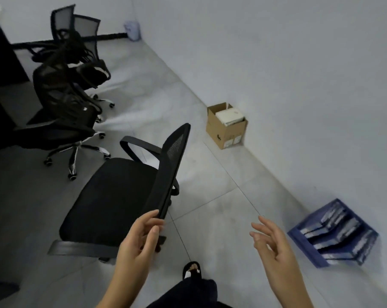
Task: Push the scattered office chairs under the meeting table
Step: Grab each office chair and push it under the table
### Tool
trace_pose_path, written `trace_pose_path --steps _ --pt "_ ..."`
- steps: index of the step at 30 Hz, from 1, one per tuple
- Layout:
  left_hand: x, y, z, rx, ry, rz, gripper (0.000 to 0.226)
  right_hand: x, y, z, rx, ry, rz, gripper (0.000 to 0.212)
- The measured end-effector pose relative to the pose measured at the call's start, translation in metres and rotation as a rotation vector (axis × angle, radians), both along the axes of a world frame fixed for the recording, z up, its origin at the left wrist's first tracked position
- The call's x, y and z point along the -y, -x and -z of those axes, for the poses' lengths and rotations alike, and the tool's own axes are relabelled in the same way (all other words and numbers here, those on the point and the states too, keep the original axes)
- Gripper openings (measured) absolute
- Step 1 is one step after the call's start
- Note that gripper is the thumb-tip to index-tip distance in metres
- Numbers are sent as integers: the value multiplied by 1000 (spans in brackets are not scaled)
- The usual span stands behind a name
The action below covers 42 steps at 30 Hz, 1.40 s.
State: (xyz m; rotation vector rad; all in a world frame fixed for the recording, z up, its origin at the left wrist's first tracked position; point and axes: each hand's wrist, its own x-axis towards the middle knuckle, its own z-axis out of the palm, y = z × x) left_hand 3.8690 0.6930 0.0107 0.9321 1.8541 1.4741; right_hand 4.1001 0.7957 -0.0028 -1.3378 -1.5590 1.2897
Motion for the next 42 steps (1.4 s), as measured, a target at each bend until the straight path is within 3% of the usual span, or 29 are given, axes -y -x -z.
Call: trace_pose_path --steps 9,19,22,24,27,31,42 --pt "-100 47 -11 -63 35 -296 52 -183 100 -17 16 -42 -382 31" --pt "-180 20 29 24 273 -862 37 -333 210 8 186 -85 -1077 34" --pt "-201 11 51 23 460 -832 33 -369 239 25 340 -343 -1376 39" --pt "-208 7 65 -140 656 -747 31 -387 257 42 461 -669 -1543 45" --pt "-212 6 78 -455 871 -658 66 -401 282 66 552 -1066 -1619 45" --pt "-212 9 84 -604 1073 -585 71 -410 303 78 568 -1190 -1719 63" --pt "-220 72 92 -666 1149 -641 73 -413 377 81 487 -1288 -1702 66"
